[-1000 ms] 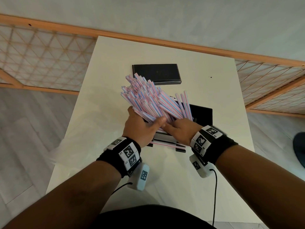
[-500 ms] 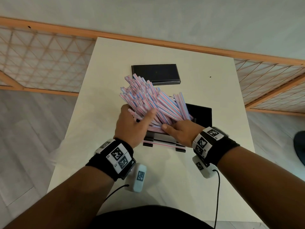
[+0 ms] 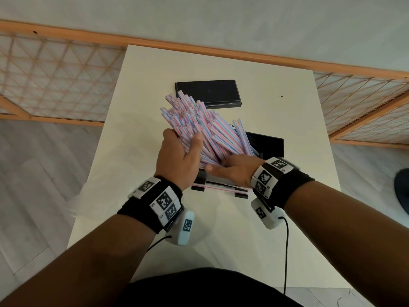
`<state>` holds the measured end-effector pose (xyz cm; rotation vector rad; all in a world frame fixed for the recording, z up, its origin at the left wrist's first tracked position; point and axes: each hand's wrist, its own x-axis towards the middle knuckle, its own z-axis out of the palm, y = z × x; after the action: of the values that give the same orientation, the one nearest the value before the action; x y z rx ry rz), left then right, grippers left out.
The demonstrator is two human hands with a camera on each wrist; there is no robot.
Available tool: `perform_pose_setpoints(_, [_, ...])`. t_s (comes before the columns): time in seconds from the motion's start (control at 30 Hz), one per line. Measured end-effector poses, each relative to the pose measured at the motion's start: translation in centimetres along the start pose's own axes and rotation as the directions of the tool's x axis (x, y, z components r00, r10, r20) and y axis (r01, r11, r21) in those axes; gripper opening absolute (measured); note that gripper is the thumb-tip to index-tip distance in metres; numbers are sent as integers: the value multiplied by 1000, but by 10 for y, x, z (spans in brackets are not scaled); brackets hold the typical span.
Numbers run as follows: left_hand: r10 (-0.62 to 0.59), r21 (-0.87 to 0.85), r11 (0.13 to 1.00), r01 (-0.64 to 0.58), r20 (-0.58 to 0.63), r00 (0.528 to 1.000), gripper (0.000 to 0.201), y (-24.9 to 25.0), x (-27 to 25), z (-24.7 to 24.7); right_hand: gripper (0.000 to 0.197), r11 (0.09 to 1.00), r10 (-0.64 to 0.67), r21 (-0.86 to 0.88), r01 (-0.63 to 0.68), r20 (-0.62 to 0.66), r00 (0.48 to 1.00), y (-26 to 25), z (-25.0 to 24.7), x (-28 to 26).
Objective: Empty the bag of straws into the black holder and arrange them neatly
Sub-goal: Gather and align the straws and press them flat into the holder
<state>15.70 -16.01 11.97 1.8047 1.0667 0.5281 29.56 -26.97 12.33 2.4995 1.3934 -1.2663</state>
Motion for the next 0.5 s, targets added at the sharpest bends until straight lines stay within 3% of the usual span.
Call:
perform_pose_setpoints(0.2, [-29, 20, 999, 29, 2, 1000, 44, 4, 0, -2, 84, 999, -1, 32, 0, 20, 1000, -1, -10, 2])
perform_pose_setpoints(0.37, [-15, 28, 999, 15, -22, 1000, 39, 2, 0, -6, 65, 978, -121, 155, 139, -118, 986, 5, -6, 2])
perform_pose_setpoints(0.5, [-3, 51, 999, 3, 0, 1000, 38, -1, 1, -7, 52, 981, -169, 75, 180, -135, 976, 12, -1, -2])
